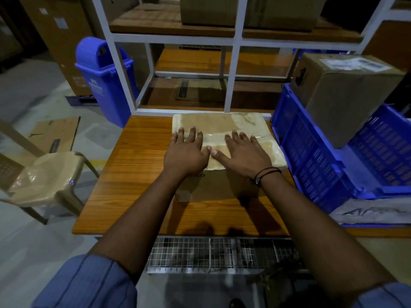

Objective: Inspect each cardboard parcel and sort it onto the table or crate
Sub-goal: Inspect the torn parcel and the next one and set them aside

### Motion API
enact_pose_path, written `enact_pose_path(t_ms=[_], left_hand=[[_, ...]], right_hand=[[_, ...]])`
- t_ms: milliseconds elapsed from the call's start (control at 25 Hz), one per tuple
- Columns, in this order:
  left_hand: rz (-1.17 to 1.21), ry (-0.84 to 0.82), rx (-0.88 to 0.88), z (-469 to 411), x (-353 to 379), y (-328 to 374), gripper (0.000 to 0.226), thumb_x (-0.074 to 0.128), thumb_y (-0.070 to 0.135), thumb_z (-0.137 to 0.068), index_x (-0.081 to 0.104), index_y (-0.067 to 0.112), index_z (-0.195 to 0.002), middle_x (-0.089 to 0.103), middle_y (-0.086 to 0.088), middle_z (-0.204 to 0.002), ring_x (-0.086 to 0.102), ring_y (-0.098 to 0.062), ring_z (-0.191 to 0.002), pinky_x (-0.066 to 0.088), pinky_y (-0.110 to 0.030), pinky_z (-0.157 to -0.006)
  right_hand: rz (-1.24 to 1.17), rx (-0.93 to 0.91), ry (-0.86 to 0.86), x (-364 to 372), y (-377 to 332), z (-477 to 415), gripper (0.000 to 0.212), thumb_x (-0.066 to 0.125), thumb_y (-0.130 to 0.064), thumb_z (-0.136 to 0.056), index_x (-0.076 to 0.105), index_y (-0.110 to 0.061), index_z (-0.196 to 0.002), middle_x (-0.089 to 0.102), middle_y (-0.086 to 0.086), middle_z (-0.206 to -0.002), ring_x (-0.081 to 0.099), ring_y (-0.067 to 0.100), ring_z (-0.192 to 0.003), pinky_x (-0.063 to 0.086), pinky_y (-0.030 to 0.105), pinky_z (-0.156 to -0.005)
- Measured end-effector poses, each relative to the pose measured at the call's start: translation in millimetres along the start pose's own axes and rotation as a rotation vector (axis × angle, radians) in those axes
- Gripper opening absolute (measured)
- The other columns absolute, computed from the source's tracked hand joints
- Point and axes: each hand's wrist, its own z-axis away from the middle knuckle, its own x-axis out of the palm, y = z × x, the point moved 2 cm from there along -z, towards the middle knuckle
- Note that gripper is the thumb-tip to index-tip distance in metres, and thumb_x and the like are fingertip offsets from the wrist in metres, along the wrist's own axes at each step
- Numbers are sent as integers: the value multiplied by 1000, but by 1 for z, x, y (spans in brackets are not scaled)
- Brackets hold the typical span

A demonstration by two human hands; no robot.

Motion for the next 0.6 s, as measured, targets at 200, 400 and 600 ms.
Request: enact_pose_path(t_ms=[200, 400, 600], left_hand=[[1, 3, 1, 0, 1, 0, 68, 20, 54, -108, 17, 18, -166, 8, -8, -174, -1, -35, -160, 0, -50, -130], [11, 18, 17, 1, 0, 0, 69, 20, 55, -108, 19, 18, -166, 9, -9, -174, 1, -35, -160, 1, -50, -130], [29, 22, 13, 2, -2, 0, 68, 22, 55, -108, 20, 18, -166, 10, -8, -174, 1, -35, -160, 1, -49, -129]], right_hand=[[10, -22, -4, 0, 1, -1, 102, 8, -87, -90, 21, -19, -164, 15, 10, -173, 13, 29, -159, 10, 53, -129], [-11, 86, 36, 1, 2, 1, 122, -5, -96, -74, 19, -17, -165, 11, 12, -173, 9, 31, -160, 6, 52, -129], [8, 59, 4, 0, 8, -2, 107, 10, -90, -87, 22, -16, -164, 15, 13, -172, 15, 32, -159, 11, 51, -129]])
